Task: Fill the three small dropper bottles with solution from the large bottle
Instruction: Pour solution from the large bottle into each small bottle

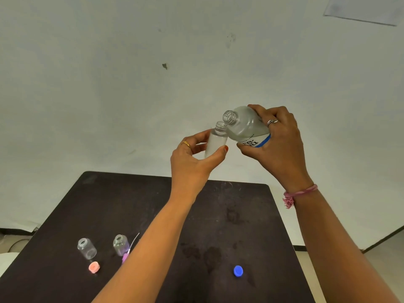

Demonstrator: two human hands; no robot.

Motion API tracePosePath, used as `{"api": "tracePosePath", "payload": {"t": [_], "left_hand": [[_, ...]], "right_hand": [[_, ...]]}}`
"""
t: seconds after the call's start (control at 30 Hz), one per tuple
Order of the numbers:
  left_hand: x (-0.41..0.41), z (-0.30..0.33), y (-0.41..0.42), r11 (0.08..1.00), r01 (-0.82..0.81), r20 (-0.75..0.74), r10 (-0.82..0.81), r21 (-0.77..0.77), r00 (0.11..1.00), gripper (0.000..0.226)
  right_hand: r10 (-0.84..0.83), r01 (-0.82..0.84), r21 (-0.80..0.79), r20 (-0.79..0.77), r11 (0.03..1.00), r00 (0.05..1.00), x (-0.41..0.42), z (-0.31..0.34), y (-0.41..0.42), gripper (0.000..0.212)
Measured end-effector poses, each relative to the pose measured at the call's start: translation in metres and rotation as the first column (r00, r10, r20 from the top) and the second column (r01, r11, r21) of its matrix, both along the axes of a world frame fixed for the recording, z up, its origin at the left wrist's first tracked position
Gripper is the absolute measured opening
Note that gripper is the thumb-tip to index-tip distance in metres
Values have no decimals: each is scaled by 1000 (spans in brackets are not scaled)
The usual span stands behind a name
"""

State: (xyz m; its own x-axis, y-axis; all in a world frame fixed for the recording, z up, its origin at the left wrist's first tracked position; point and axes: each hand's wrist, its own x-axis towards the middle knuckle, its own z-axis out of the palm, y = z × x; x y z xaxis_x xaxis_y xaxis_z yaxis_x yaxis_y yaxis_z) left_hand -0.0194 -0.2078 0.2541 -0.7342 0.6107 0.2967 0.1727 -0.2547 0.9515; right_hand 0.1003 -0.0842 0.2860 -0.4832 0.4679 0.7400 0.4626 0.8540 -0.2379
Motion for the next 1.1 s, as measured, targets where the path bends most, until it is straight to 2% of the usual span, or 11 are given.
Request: {"api": "tracePosePath", "payload": {"t": [0.83,0.97,1.1], "left_hand": [[-20,-20,-2,999,-25,33,26,-28,999,38],[-27,-26,-6,999,-15,26,16,-36,1000,38],[-35,-38,-10,998,2,29,0,-68,1000,40]], "right_hand": [[-19,21,-262,12,965,1000,-16,-34,-10,77],[6,-33,-393,-70,919,998,-18,-42,-12,75],[47,-161,-573,-209,803,977,-22,-57,-11,72]]}}
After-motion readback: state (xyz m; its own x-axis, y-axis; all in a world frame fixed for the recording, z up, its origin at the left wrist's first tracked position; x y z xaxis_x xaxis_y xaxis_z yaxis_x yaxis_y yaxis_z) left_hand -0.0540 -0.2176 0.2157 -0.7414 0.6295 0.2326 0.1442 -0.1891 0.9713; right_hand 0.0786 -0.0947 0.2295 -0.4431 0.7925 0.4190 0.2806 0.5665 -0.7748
